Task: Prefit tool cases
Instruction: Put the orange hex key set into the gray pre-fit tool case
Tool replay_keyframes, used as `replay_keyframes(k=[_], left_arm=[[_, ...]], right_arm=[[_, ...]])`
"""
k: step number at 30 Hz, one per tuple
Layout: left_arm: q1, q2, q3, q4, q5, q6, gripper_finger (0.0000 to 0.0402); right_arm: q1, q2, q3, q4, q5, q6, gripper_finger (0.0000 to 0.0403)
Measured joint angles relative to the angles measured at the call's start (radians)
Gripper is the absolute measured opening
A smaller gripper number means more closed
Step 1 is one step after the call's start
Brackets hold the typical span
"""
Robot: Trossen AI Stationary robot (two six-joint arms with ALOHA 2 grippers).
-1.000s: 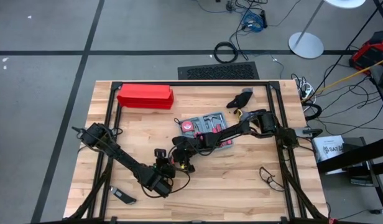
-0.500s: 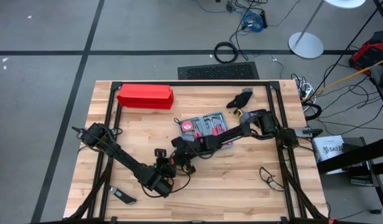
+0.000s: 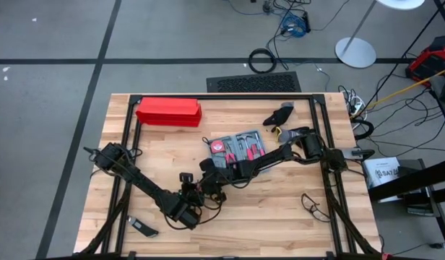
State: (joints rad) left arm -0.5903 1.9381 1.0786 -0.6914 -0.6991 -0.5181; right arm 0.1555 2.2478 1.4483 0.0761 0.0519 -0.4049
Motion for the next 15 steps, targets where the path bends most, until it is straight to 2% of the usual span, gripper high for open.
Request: replay_keyframes(k=[15], left_arm=[[0.001, 0.000, 0.000, 0.006, 0.000, -0.027, 0.0088]], right_arm=[[0.010, -0.020, 0.000, -0.010, 0.012, -0.001, 0.0128]])
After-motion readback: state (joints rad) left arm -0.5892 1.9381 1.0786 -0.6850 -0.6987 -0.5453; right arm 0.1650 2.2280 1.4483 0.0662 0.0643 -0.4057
